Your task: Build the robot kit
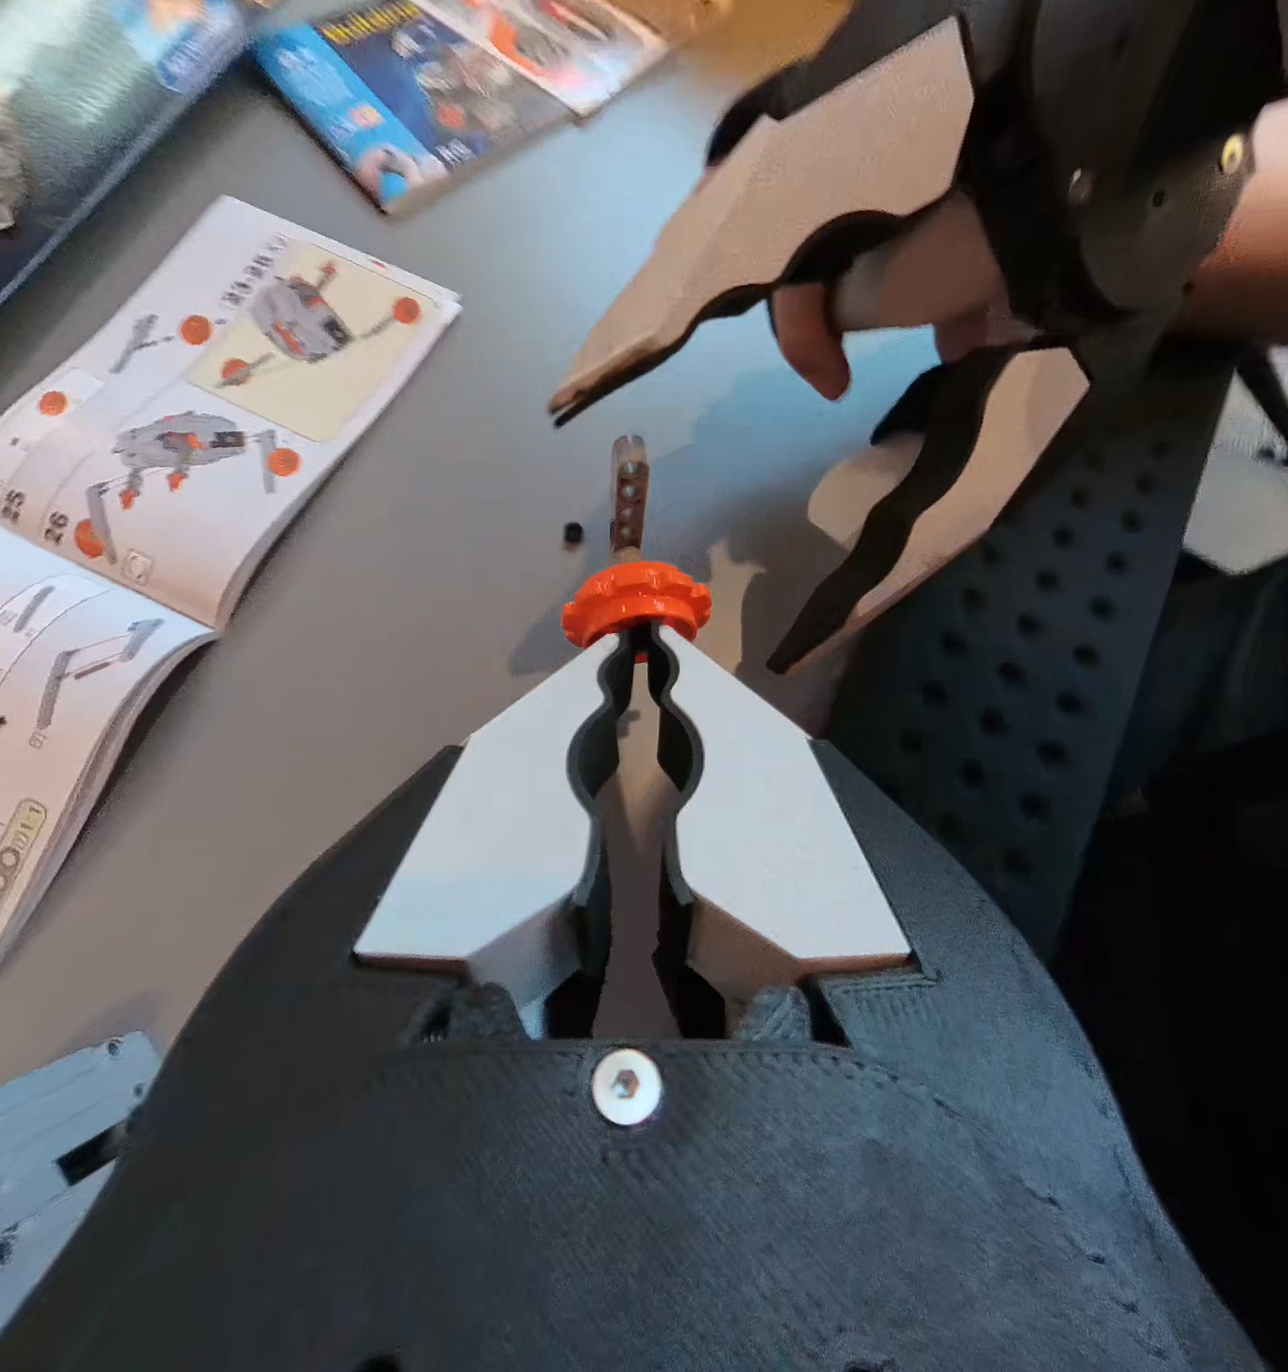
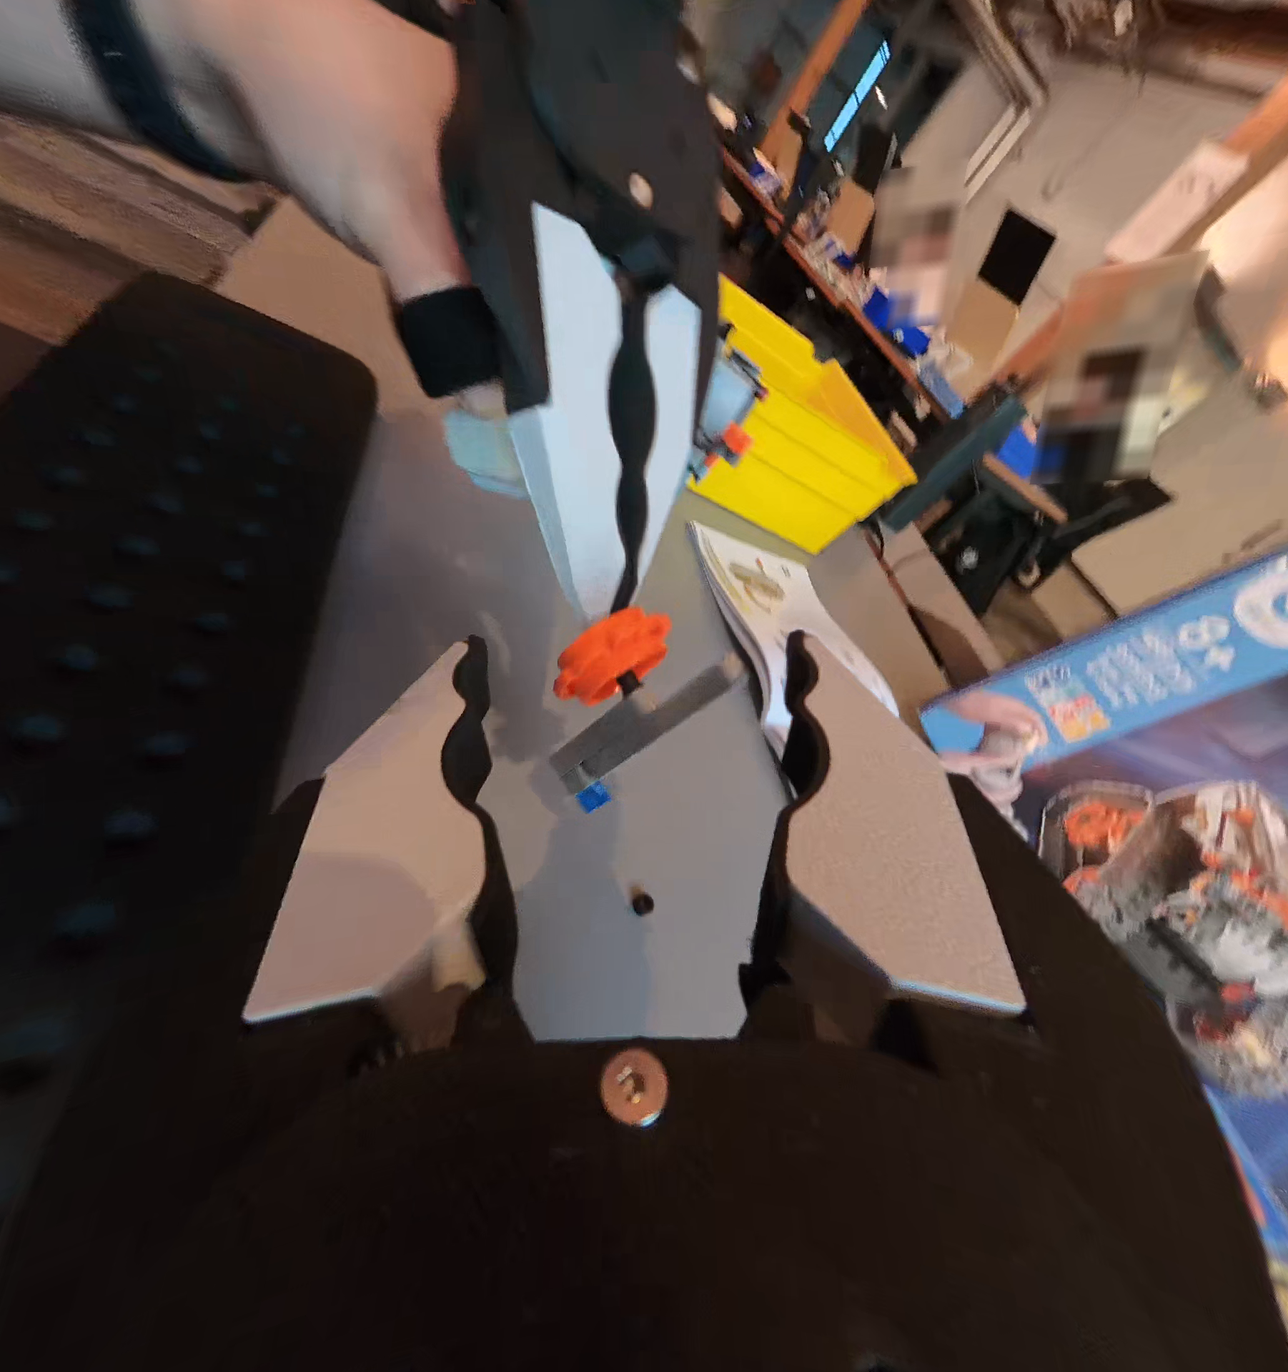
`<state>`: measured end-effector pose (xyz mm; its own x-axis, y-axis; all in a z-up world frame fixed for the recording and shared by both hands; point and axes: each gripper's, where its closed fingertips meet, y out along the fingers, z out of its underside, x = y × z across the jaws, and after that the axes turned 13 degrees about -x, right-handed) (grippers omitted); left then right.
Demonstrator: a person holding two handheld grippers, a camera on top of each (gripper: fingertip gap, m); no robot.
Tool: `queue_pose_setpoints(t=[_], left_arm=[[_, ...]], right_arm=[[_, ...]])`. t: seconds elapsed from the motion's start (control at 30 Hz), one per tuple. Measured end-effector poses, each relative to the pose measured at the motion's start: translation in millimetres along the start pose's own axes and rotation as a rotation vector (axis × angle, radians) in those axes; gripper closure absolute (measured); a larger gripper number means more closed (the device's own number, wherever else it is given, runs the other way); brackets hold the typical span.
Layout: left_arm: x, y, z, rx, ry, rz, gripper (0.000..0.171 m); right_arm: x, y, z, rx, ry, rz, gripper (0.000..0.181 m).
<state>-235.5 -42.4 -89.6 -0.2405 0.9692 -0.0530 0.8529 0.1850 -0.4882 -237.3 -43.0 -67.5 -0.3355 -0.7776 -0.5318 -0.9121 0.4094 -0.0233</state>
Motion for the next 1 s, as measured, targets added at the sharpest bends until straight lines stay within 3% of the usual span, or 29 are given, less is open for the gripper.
queue_pose_setpoints(t=[0.13, 0.23, 0.4, 0.83, 1.0], left_arm=[[-13.0, -3.6, 5.8, 0.098, 0.119, 0.049, 0.17], [-20.6, -4.2, 8.6, 0.124, 0.192, 0.087, 0.17], [-19.7, -0.2, 15.1, 0.163, 0.237, 0.074, 0.17], [-7.5, 11.9, 24.2, 0.199, 0.359, -0.016, 0.17], [-8.4, 15.1, 25.3, 0.147, 0.369, -0.023, 0.17]], right_arm=[[16.8, 12.0, -7.5, -0.006, -0.125, -0.073, 0.107], [25.0, 14.2, 4.1, 0.066, -0.181, -0.14, 0.129], [33.2, 19.4, 12.9, 0.137, -0.317, -0.149, 0.144], [27.5, 20.6, 42.4, 0.35, -0.27, -0.097, 0.142], [28.1, 19.0, 44.3, 0.351, -0.251, -0.094, 0.143]])
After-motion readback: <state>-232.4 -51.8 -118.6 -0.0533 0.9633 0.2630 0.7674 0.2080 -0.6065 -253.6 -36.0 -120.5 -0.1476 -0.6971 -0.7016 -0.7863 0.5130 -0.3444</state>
